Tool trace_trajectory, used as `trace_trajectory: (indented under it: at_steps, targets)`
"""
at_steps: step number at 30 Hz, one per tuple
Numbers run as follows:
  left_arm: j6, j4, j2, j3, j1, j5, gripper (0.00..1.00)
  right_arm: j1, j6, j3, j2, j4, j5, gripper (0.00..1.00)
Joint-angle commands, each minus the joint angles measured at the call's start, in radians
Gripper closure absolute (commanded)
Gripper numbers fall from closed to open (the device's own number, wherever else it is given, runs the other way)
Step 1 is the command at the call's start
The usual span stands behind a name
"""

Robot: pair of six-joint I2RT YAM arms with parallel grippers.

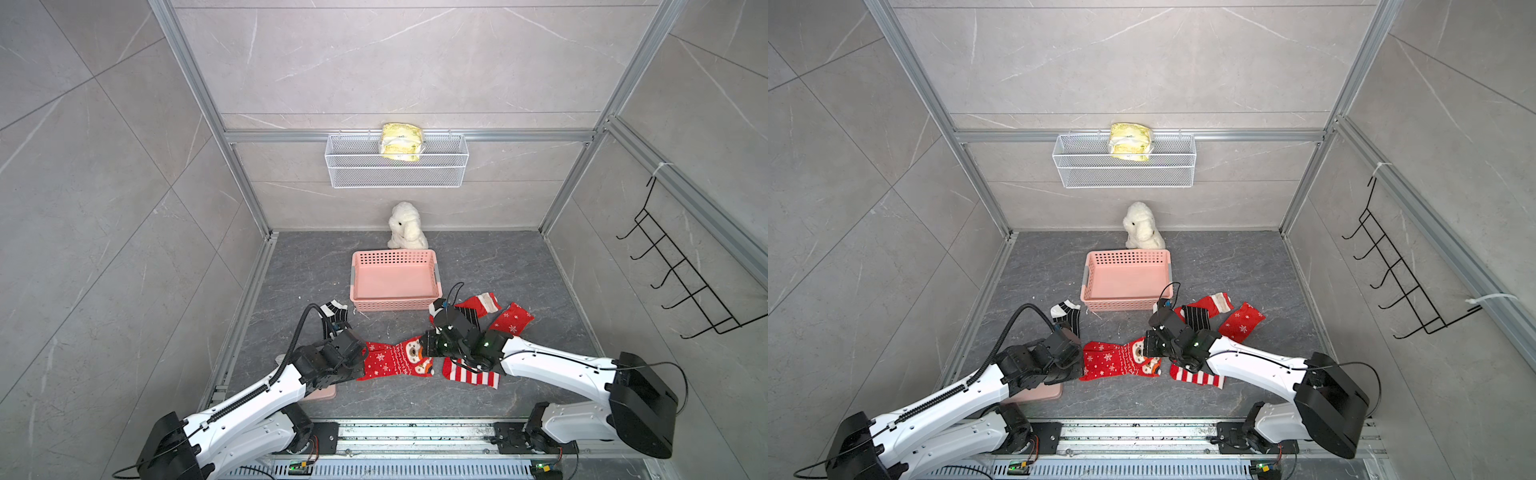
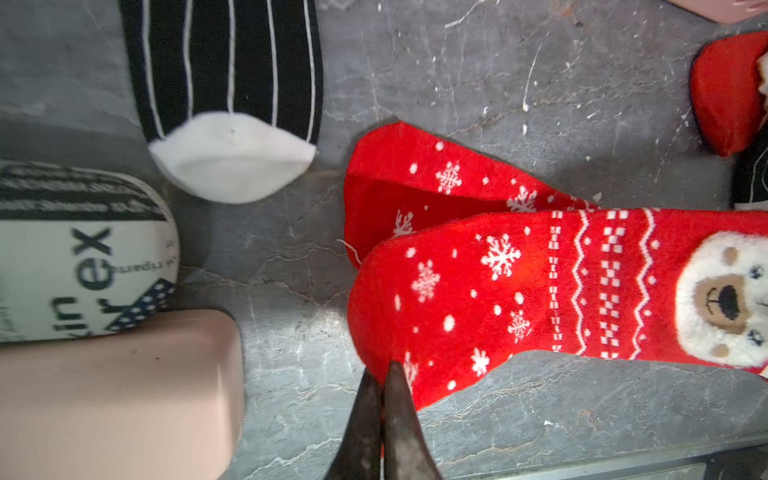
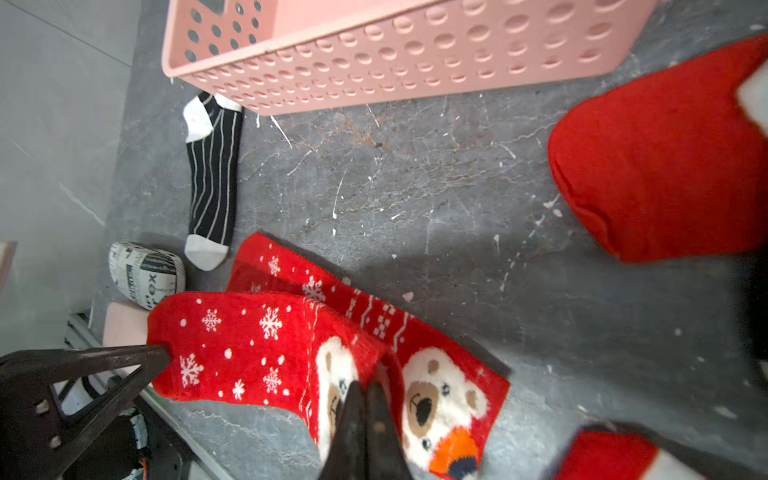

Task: Place the socks together as a pair
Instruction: Pick up the sock, then place the sock in the sock.

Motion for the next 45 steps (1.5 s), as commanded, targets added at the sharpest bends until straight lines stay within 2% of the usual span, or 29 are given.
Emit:
trace_trajectory:
  at_steps: [1, 7, 15, 19, 29, 45]
  targets:
    - [0.1, -0.1, 0.0, 0.064, -0.003, -0.099, 1.0, 0.023, 0.085, -0.057, -0.088, -0.032, 0.087, 1.0]
    - [0.194, -0.056, 0.031, 0.132, 0.0, -0.14, 1.0, 0.062, 0.121, -0.113, -0.182, -0.007, 0.131, 1.0]
    - [0.277, 0.041, 0.167, 0.167, 0.034, -0.148, 1.0, 0.08, 0.168, -0.176, -0.151, 0.103, 0.132, 1.0]
    - [0.301, 0.076, 0.238, 0.179, 0.058, -0.144, 1.0, 0.099, 0.163, -0.186, -0.141, 0.114, 0.183, 1.0]
    - [0.322, 0.119, 0.321, 0.181, 0.074, -0.119, 1.0, 0.1, 0.171, -0.211, -0.085, 0.166, 0.194, 1.0]
    - [0.315, 0.139, 0.325, 0.148, 0.08, -0.086, 1.0, 0.102, 0.177, -0.219, -0.054, 0.178, 0.169, 1.0]
